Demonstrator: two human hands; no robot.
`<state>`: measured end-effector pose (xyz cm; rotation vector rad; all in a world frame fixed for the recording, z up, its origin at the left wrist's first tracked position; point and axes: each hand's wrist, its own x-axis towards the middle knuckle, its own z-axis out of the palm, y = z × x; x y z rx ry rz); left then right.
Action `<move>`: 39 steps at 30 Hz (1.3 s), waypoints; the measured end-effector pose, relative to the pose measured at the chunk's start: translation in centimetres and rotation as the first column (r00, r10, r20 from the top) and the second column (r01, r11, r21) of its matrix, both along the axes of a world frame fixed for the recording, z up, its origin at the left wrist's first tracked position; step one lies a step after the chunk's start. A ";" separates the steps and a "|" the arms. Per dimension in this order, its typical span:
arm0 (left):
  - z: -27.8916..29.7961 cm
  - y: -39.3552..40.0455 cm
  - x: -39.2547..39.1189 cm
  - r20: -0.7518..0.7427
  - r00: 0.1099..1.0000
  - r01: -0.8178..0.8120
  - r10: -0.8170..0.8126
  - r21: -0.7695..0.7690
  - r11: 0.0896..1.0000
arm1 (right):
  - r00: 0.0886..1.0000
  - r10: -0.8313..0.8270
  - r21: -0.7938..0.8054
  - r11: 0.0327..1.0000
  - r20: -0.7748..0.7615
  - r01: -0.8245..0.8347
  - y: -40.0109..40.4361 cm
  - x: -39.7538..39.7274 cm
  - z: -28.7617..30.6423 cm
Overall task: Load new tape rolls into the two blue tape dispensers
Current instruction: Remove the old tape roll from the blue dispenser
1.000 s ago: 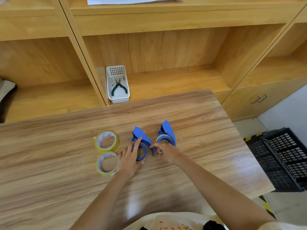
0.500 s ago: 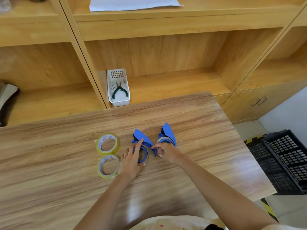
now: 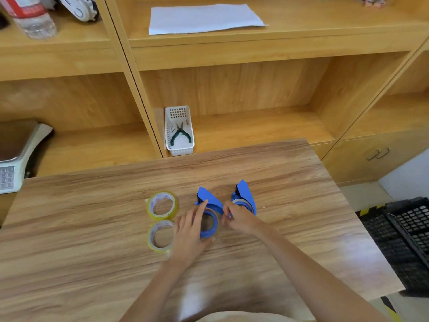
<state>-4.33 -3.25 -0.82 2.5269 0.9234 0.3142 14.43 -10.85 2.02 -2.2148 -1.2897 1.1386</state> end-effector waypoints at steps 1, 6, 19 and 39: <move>0.0 -0.3 -0.5 0.001 1.000 0.005 -0.005 0.004 1.000 | 1.000 0.009 -0.002 1.000 0.013 -0.008 0.1 -0.2 0.2; -0.8 -1.7 -3.4 -0.096 0.995 0.029 -0.032 -0.034 0.999 | 0.984 0.176 -0.128 0.977 0.023 -0.172 0.1 -2.9 0.9; -4.5 -5.0 -10.0 -0.106 0.993 -0.094 0.060 -0.359 0.929 | 0.849 0.450 -0.185 0.892 0.278 -0.412 -2.0 -10.1 -3.3; -1.3 -3.2 -1.7 0.040 0.998 0.044 -0.041 -0.066 0.997 | 0.983 -0.139 0.233 0.966 0.116 0.109 -3.0 -1.7 -2.5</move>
